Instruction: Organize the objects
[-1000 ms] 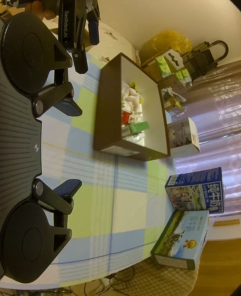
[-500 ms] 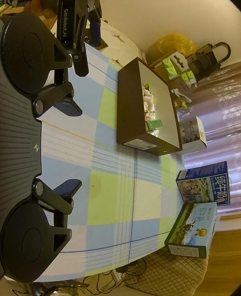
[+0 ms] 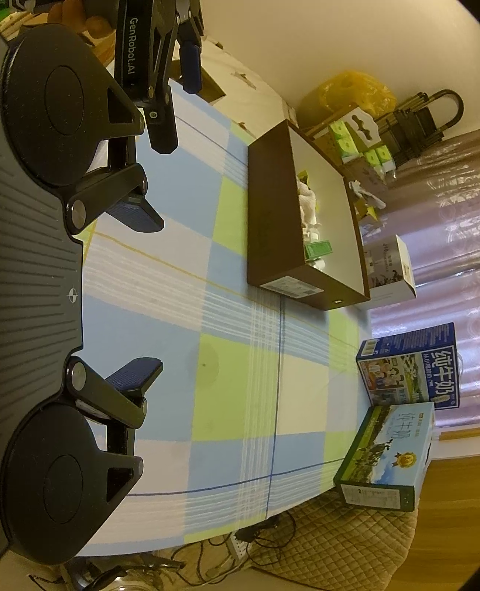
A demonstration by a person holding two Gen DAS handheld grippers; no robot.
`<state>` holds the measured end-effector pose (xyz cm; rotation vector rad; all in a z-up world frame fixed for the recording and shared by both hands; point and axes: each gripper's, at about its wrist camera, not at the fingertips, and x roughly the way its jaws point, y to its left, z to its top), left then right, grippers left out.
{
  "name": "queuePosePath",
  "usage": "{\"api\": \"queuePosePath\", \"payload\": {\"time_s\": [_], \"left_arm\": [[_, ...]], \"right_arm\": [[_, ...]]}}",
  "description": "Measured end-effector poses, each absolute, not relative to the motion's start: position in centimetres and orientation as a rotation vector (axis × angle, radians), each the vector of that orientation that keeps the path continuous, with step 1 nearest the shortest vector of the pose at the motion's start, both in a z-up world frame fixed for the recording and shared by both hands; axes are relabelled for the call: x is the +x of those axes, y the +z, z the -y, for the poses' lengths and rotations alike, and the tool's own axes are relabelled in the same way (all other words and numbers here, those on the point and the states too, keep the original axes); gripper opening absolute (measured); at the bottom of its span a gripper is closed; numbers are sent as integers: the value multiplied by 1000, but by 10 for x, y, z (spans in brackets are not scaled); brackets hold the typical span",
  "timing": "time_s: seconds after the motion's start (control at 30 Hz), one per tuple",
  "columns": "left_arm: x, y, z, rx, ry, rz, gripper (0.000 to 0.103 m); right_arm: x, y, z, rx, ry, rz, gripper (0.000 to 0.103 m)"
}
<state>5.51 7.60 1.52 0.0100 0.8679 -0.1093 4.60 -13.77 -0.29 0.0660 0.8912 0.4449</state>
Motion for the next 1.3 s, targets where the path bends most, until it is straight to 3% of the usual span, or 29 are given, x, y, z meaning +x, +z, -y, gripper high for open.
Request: {"api": "queuePosePath", "payload": {"time_s": [1.3], "left_arm": [[63,13,-83,6,-125,-880,102]], "right_arm": [[52,-6,129,73,418,-907,72]]}}
